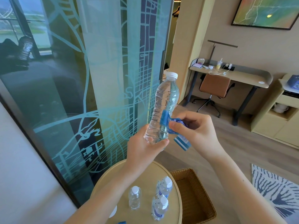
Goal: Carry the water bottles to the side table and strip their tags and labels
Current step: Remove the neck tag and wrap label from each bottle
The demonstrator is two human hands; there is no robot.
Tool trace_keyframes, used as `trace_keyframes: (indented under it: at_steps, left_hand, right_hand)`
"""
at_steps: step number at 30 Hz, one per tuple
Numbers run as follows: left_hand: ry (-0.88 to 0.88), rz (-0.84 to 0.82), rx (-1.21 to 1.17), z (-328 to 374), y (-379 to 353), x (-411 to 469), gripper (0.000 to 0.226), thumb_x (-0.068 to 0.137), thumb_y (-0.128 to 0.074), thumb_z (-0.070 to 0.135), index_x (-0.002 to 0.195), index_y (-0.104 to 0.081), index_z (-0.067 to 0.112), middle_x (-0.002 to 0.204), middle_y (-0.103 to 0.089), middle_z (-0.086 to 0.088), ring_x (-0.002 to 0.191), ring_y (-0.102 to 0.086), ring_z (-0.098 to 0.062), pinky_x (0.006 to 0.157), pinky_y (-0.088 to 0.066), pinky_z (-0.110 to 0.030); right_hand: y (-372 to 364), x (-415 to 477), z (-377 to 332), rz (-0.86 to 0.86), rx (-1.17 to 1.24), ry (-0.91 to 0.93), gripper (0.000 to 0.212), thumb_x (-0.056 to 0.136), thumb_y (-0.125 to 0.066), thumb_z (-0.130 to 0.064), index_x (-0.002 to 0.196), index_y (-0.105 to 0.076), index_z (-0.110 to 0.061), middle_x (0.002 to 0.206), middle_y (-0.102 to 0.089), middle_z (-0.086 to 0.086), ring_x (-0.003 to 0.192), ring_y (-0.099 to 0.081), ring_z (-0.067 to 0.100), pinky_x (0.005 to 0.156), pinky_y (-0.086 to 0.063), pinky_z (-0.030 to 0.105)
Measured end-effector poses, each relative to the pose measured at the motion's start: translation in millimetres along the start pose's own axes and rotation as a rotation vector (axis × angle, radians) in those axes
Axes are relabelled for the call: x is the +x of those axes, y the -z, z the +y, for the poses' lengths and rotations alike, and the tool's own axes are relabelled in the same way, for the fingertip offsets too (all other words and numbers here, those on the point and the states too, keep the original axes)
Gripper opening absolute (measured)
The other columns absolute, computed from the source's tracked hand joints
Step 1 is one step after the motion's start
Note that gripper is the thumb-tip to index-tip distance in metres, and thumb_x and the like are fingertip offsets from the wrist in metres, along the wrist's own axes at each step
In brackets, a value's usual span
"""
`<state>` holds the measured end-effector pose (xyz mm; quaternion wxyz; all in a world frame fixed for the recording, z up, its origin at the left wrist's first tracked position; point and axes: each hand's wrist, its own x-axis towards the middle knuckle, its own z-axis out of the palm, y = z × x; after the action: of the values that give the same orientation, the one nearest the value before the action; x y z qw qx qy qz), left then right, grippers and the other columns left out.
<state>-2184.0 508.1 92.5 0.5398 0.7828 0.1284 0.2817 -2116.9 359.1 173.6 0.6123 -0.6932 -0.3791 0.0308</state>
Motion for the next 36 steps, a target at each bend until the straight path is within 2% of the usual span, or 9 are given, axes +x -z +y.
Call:
trace_keyframes:
  at_steps: [5,9,13,16,20,27,30,32,36]
  left_hand:
    - [-0.01,0.007,0.047,-1,0,3,0.032,0.068,-0.075,0.05,0.098,-0.065,0.043,0.081,-0.073,0.021,0.077,-0.069,0.003,0.069,-0.055,-0.02]
    - [0.018,0.014,0.03,-3,1,5,0.033,0.067,-0.075,0.051,0.098,-0.066,0.041,0.081,-0.074,0.019,0.078,-0.07,0.001,0.076,-0.059,-0.032]
    - [0.056,0.01,0.005,-5,2,7,0.043,0.064,-0.074,0.052,0.103,-0.069,0.037,0.084,-0.075,0.016,0.082,-0.07,0.0,0.081,-0.059,-0.038]
    - [0.085,0.012,-0.049,-8,2,8,0.036,0.064,-0.075,0.049,0.097,-0.071,0.035,0.083,-0.075,0.017,0.082,-0.071,-0.002,0.083,-0.058,-0.038]
    - [0.111,-0.013,-0.165,-15,3,6,0.023,0.07,-0.081,0.035,0.09,-0.072,0.034,0.085,-0.077,0.014,0.081,-0.073,-0.005,0.078,-0.061,-0.033]
    - [0.13,-0.149,-0.321,-26,15,3,0.034,0.075,-0.082,0.027,0.108,-0.074,0.03,0.105,-0.077,0.006,0.1,-0.072,-0.011,0.087,-0.058,-0.031]
    - [0.103,-0.164,-0.318,-31,21,0,0.035,0.074,-0.083,0.027,0.107,-0.073,0.034,0.103,-0.078,0.006,0.095,-0.074,-0.01,0.075,-0.057,-0.019]
    - [0.109,-0.161,-0.318,-35,26,-3,0.036,0.071,-0.083,0.032,0.106,-0.073,0.034,0.101,-0.078,0.004,0.094,-0.074,-0.012,0.076,-0.057,-0.019]
    - [0.141,-0.16,-0.271,-50,35,-10,0.035,0.075,-0.082,0.029,0.108,-0.072,0.03,0.104,-0.077,0.004,0.097,-0.073,-0.011,0.077,-0.057,-0.02]
  right_hand:
    - [1,-2,1,-0.068,-0.093,0.064,0.013,0.088,-0.075,-0.005,0.085,-0.077,-0.017,0.085,-0.077,-0.008,0.076,-0.071,0.007,0.064,-0.051,0.013]
    - [2,-2,-2,-0.088,-0.139,0.087,0.013,0.088,-0.076,-0.007,0.087,-0.077,-0.02,0.086,-0.076,-0.01,0.078,-0.07,0.007,0.066,-0.05,0.012]
    - [3,-4,-2,-0.105,-0.115,0.099,0.008,0.089,-0.075,-0.005,0.087,-0.077,-0.012,0.083,-0.075,0.0,0.073,-0.068,0.011,0.064,-0.051,0.017]
    - [5,-2,-5,-0.031,-0.032,0.09,0.011,0.089,-0.075,-0.009,0.082,-0.076,-0.018,0.082,-0.074,0.007,0.072,-0.069,0.015,0.062,-0.053,0.02]
    - [11,2,-6,0.119,0.093,0.006,0.004,0.082,-0.073,-0.024,0.078,-0.075,-0.023,0.082,-0.078,0.0,0.074,-0.073,0.011,0.061,-0.056,0.02]
    - [3,1,26,0.29,0.228,-0.176,0.015,0.089,-0.07,-0.03,0.076,-0.076,-0.035,0.09,-0.08,0.001,0.078,-0.076,0.017,0.063,-0.061,0.024]
    - [-6,1,48,0.332,0.235,-0.259,0.014,0.097,-0.065,-0.025,0.085,-0.073,-0.025,0.09,-0.079,0.003,0.077,-0.073,0.021,0.064,-0.062,0.025]
    - [-12,-1,62,0.32,0.264,-0.319,0.014,0.1,-0.061,-0.023,0.092,-0.067,-0.014,0.085,-0.077,0.004,0.071,-0.069,0.021,0.063,-0.06,0.028]
    - [-28,-14,96,0.286,0.239,-0.439,0.017,0.101,-0.06,-0.019,0.088,-0.068,-0.011,0.076,-0.071,0.003,0.06,-0.064,0.01,0.061,-0.057,0.027]
